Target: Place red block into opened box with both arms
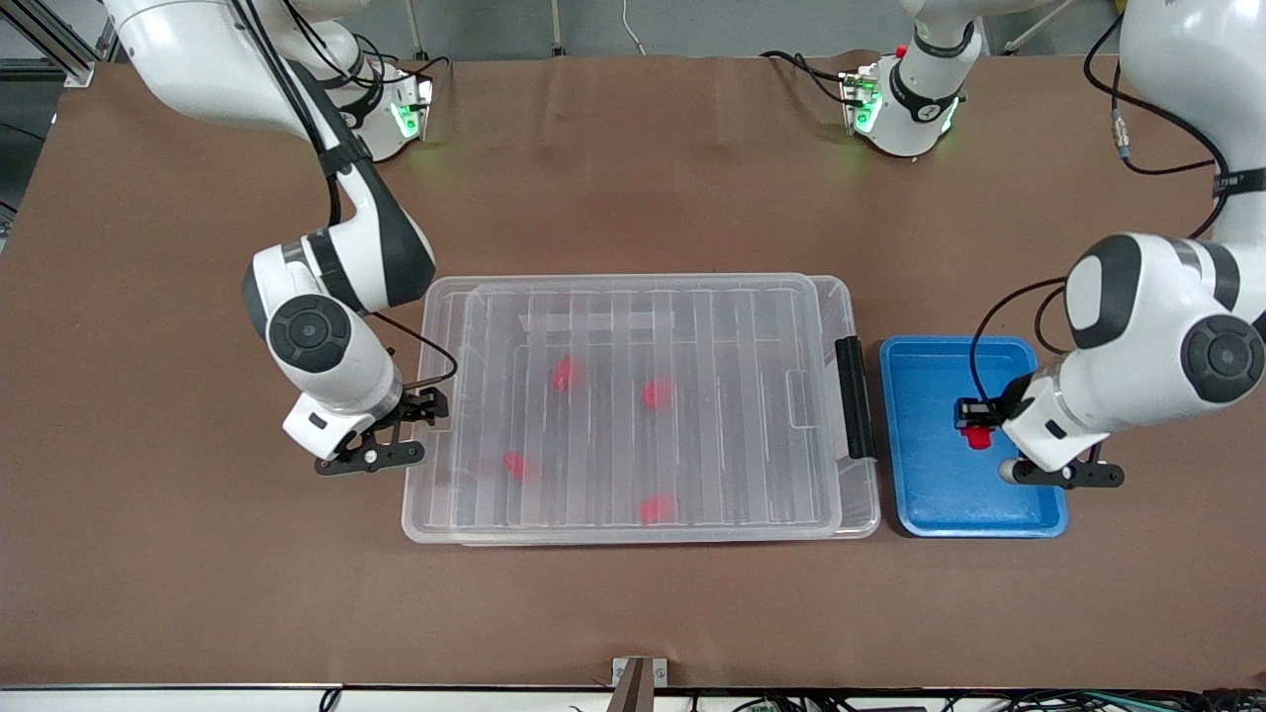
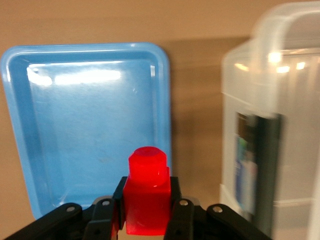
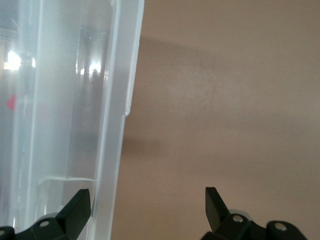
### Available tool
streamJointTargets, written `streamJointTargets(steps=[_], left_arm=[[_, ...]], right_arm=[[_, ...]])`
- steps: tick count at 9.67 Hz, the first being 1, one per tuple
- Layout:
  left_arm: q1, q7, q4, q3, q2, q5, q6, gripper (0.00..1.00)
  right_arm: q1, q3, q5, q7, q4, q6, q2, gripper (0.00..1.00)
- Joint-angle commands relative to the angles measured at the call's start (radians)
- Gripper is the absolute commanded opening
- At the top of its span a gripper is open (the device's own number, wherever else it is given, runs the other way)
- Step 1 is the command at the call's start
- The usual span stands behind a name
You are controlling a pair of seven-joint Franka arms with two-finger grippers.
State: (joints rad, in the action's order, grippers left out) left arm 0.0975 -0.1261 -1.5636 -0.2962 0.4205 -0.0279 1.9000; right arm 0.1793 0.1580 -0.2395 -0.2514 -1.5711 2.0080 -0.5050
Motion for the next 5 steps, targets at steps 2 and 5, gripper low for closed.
streamJointTargets(steps=[2, 5], left_arm=[[-0.007, -0.124, -0.039, -0.119, 0.004, -0.013, -0.004, 0.01], [-0.106, -0.135, -0.038, -0.127, 0.027, -0.017, 0.011, 0.01]], right_arm=[[-0.075, 0.006, -0.035, 0.085, -0.015, -0.028, 0.016, 1.0], [-0.109, -0.029, -0.035, 0.194, -0.009, -0.046, 0.022, 1.0]])
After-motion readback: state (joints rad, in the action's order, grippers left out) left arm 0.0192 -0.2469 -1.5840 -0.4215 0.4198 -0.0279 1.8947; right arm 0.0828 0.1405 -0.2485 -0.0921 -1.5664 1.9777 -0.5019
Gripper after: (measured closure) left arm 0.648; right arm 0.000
